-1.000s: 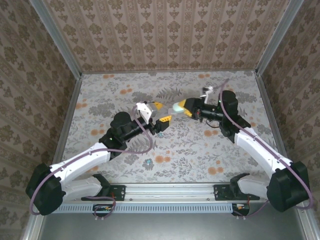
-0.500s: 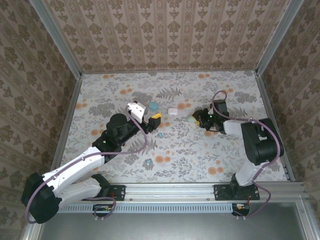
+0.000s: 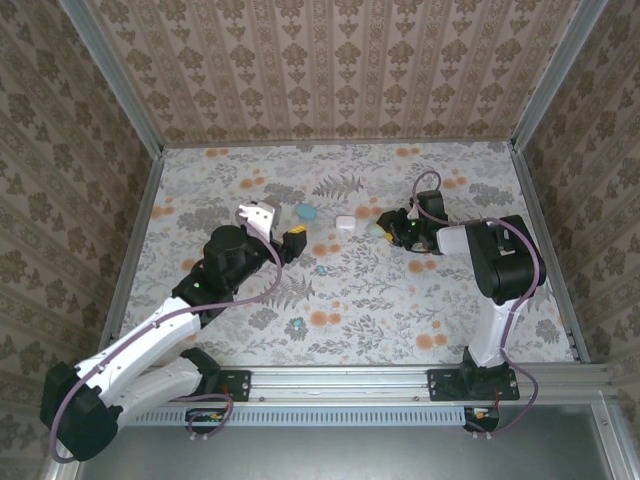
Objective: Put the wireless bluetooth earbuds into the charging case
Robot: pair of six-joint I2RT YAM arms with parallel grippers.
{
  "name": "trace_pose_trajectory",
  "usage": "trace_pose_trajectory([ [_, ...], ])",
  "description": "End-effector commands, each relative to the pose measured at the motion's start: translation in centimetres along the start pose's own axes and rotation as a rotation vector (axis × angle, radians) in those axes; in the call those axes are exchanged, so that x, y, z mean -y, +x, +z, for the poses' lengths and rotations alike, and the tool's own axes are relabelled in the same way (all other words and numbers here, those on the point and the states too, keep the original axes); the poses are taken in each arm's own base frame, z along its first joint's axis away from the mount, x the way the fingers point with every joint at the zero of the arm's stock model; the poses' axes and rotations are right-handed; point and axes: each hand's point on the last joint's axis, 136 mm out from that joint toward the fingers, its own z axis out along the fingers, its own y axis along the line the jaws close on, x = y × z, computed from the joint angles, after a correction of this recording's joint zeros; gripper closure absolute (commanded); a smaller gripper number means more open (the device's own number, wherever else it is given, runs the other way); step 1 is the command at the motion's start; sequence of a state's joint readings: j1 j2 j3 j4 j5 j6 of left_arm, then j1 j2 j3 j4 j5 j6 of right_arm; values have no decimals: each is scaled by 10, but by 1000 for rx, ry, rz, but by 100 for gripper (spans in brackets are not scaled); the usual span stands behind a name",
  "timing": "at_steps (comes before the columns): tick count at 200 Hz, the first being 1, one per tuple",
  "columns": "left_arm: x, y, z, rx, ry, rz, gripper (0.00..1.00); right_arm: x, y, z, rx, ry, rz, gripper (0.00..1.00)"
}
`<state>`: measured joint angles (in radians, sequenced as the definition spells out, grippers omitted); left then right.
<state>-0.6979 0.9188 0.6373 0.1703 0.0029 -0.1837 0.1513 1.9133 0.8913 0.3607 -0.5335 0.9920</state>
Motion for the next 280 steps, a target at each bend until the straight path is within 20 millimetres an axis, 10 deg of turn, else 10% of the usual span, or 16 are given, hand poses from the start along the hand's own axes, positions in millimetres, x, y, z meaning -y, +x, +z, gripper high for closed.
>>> trace_pose_trajectory([
  [1,-4,-8,-2,3,-13,-36,27,7,6,-2,-28,51,-44,57],
  [69,-17,5,5,-77,-29,-156,27,7,-4,-42,8,267,-208,44],
  [101,-31,17,9,-141,-65,-244,27,-25,-8,-52,49,261,-357,42],
  [166,-75,45,7,-253,-185,-500,28,-111,48,32,-192,169,-926,41],
  [280,-104,48,-36,-191,-265,-517,27,-118,79,123,-493,295,-1265,30],
])
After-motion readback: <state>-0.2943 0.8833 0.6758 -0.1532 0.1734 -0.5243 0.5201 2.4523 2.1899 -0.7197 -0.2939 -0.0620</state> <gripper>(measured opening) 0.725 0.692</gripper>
